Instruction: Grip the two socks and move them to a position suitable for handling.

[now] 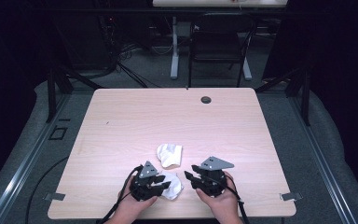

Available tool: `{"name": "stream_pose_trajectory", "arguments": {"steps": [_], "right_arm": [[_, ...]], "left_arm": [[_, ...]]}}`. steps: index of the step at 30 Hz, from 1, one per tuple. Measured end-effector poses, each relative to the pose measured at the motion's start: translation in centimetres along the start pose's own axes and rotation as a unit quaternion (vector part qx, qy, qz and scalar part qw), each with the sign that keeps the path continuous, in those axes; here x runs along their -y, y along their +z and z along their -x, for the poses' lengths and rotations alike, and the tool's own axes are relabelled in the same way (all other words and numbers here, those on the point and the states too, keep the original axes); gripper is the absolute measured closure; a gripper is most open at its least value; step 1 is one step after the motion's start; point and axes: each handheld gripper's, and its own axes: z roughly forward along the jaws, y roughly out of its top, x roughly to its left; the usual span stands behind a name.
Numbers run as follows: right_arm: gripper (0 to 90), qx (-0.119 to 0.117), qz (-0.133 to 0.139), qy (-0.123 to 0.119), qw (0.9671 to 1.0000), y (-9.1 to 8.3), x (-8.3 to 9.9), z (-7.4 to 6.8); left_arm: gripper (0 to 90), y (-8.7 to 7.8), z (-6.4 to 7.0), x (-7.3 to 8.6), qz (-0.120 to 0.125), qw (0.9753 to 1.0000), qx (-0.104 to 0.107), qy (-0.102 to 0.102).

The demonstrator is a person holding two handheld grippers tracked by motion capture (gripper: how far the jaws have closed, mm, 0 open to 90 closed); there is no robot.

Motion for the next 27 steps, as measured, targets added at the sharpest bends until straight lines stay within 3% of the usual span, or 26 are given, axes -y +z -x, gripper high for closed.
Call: {"name": "stream_pose_trajectory", "arguments": {"steps": [2,5,7,9,13,15,20,23,27], "right_arm": [[61.4,-0.005,0.000,0.013,0.9999,0.1,0.4,0.4],[61.6,-0.006,-0.018,0.012,0.9998,0.9,1.1,0.7],[61.7,-0.023,-0.029,0.027,0.9990,1.7,1.4,0.8],[61.7,-0.024,-0.031,0.025,0.9989,1.8,1.5,0.8],[61.7,-0.024,-0.032,0.016,0.9991,2.0,1.5,0.5],[61.9,-0.029,-0.039,0.014,0.9987,2.1,1.6,0.3],[65.0,-0.024,-0.043,0.000,0.9988,2.5,1.7,0.0],[71.9,-0.022,-0.062,-0.016,0.9977,2.8,1.9,-0.2],[81.1,-0.037,-0.079,-0.008,0.9961,3.1,2.0,-0.3]], "left_arm": [[68.4,0.4,0.3,0.1,-0.007,1.0000,0.003,0.005],[71.2,0.9,0.6,0.2,-0.016,0.9998,0.002,0.008],[73.3,1.2,0.6,0.3,-0.024,0.9996,0.004,0.013],[73.9,1.7,0.7,0.6,-0.033,0.9992,0.001,0.020],[78.8,1.9,0.8,0.8,-0.026,0.9992,-0.009,0.030],[86.4,1.7,0.7,0.7,-0.029,0.9992,-0.010,0.027],[89.6,1.4,0.4,0.6,-0.020,0.9996,-0.011,0.017],[89.9,0.8,0.0,0.4,-0.007,1.0000,-0.003,0.004],[89.9,0.1,-0.2,0.2,0.007,1.0000,0.003,-0.002]]}}
